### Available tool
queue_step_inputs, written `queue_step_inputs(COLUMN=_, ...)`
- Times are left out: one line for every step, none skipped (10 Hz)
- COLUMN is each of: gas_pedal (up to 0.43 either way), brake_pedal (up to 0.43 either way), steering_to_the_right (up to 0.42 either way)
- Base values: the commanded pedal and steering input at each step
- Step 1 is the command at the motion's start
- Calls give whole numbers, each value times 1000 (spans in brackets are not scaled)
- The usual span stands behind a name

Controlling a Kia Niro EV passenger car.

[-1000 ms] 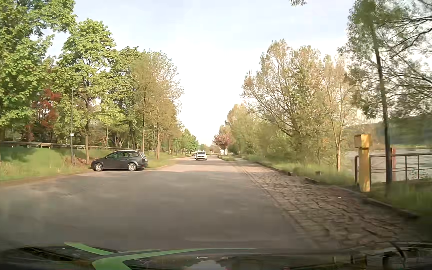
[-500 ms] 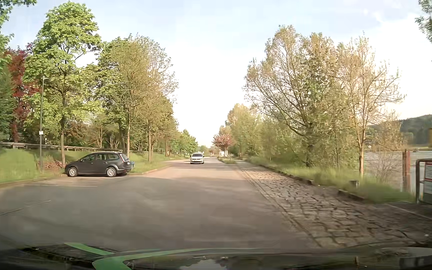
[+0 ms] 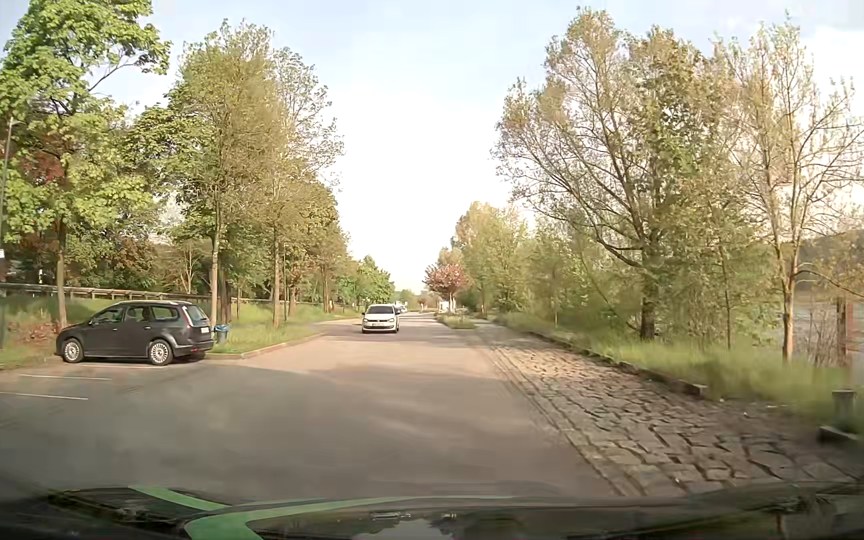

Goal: Follow the waypoints while adhering to traffic rules and regulations

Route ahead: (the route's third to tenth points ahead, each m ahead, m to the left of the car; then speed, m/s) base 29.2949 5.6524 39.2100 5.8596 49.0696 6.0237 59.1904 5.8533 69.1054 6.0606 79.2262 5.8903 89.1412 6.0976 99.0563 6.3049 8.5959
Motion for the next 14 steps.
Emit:
queue_step_inputs(gas_pedal=67, brake_pedal=0, steering_to_the_right=-2)
queue_step_inputs(gas_pedal=67, brake_pedal=0, steering_to_the_right=-3)
queue_step_inputs(gas_pedal=67, brake_pedal=0, steering_to_the_right=-5)
queue_step_inputs(gas_pedal=67, brake_pedal=0, steering_to_the_right=-9)
queue_step_inputs(gas_pedal=67, brake_pedal=0, steering_to_the_right=-13)
queue_step_inputs(gas_pedal=67, brake_pedal=0, steering_to_the_right=-13)
queue_step_inputs(gas_pedal=79, brake_pedal=0, steering_to_the_right=-13)
queue_step_inputs(gas_pedal=79, brake_pedal=0, steering_to_the_right=-14)
queue_step_inputs(gas_pedal=79, brake_pedal=0, steering_to_the_right=-18)
queue_step_inputs(gas_pedal=79, brake_pedal=0, steering_to_the_right=-20)
queue_step_inputs(gas_pedal=79, brake_pedal=0, steering_to_the_right=-21)
queue_step_inputs(gas_pedal=87, brake_pedal=0, steering_to_the_right=-22)
queue_step_inputs(gas_pedal=98, brake_pedal=0, steering_to_the_right=-22)
queue_step_inputs(gas_pedal=98, brake_pedal=0, steering_to_the_right=-22)
